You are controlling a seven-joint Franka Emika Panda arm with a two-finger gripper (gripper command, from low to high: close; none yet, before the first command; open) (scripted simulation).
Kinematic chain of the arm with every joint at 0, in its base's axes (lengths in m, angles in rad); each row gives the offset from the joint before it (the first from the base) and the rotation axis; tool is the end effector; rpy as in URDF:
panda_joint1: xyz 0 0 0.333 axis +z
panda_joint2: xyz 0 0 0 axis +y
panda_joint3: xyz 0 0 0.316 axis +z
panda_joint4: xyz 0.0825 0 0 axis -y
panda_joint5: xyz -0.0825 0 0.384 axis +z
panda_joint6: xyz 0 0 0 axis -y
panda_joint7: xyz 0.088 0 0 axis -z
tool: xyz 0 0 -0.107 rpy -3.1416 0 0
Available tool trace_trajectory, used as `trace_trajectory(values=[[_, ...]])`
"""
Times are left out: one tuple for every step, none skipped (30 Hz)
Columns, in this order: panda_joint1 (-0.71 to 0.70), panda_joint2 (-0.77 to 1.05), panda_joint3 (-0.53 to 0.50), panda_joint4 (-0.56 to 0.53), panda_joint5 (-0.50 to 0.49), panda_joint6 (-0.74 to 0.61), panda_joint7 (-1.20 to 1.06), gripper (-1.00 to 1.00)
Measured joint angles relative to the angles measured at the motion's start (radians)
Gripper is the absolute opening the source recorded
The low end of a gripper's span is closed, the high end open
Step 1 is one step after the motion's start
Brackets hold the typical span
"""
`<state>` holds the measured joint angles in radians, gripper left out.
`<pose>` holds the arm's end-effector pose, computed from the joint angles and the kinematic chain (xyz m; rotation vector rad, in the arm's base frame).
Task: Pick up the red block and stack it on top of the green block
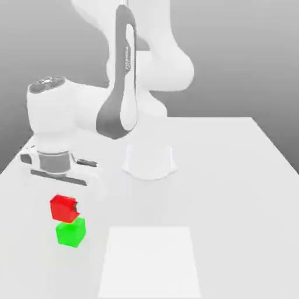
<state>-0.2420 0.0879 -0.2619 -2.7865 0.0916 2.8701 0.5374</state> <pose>0.3277 -0.1899 0.1858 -2.6530 1.6793 0.0005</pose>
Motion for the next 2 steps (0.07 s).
trace_trajectory(values=[[0.000,0.000,0.000,0.000,0.000,0.000,0.000,1.00],[0.000,0.000,0.000,0.000,0.000,0.000,0.000,1.00]])
